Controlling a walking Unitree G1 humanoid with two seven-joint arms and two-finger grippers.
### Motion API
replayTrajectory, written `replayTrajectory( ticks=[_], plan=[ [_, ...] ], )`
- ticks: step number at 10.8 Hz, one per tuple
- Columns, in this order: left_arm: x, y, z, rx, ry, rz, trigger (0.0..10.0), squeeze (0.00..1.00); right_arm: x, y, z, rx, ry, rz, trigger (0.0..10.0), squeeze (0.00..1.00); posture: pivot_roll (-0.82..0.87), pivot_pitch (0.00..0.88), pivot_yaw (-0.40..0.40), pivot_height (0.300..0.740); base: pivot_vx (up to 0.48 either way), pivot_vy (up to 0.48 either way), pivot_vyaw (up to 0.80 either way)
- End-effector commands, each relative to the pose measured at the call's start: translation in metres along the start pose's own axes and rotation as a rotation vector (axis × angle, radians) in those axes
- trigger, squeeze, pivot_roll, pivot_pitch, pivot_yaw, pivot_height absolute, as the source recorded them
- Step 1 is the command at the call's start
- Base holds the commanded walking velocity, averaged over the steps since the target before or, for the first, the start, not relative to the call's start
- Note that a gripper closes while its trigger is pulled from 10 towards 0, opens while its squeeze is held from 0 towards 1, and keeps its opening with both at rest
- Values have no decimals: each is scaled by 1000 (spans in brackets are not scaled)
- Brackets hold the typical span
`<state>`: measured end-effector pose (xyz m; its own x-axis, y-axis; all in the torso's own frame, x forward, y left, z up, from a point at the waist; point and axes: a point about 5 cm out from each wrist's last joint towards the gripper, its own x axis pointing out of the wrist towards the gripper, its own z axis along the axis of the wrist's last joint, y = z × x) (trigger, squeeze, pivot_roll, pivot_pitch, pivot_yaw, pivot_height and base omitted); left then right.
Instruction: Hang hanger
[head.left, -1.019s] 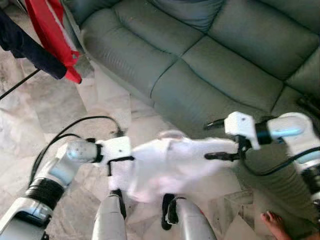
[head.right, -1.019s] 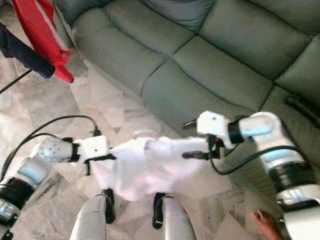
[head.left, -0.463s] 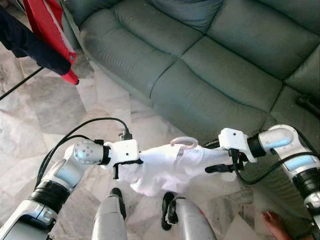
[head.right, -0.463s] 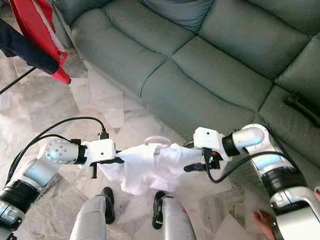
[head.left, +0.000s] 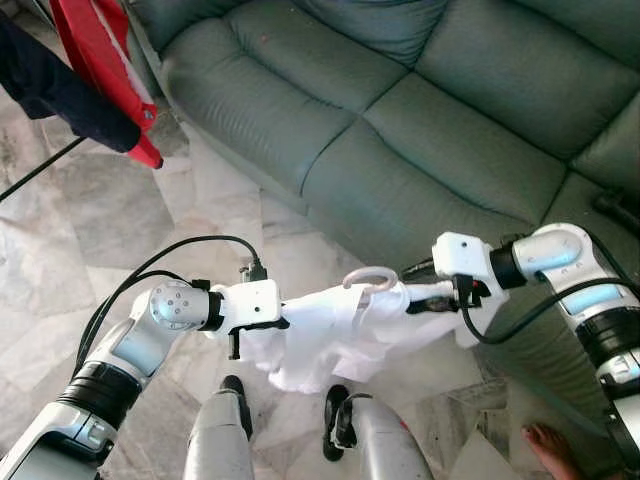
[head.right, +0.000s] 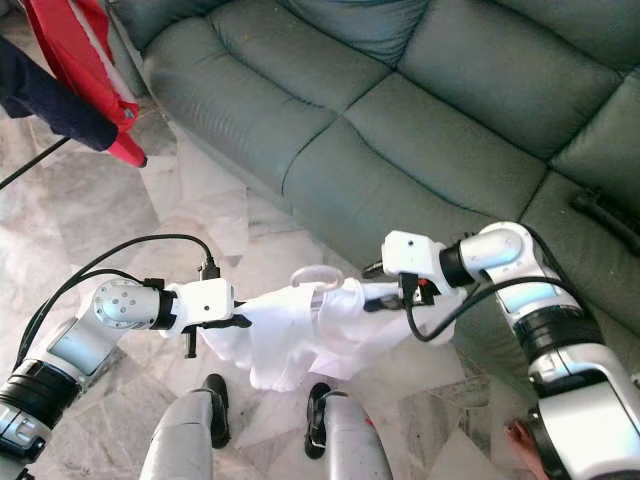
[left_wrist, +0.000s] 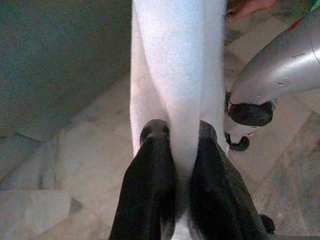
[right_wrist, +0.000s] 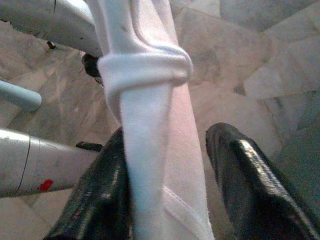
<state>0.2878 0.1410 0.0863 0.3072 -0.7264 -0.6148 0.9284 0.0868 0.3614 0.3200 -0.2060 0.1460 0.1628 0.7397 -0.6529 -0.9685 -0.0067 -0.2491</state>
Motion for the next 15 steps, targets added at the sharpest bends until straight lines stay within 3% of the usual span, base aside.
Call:
replayTrajectory(
  ticks=[1,6,14,15],
  plan=[
    [4,-4,6,16,-33,-23,0,0,-5,0,0,5,-6,14,0,0,8,258,-75,740,0,0,0],
    [5,-4,5,6,-29,-15,0,0,-12,19,-16,94,45,174,0,0,6,256,-76,740,0,0,0],
    [5,-2,-2,11,0,-1,0,0,-11,19,-17,100,39,155,0,0,8,257,-80,740,0,0,0],
    [4,8,-8,-17,35,101,4392,0,-9,17,-14,86,13,122,0,0,8,256,-80,740,0,0,0]
  ],
)
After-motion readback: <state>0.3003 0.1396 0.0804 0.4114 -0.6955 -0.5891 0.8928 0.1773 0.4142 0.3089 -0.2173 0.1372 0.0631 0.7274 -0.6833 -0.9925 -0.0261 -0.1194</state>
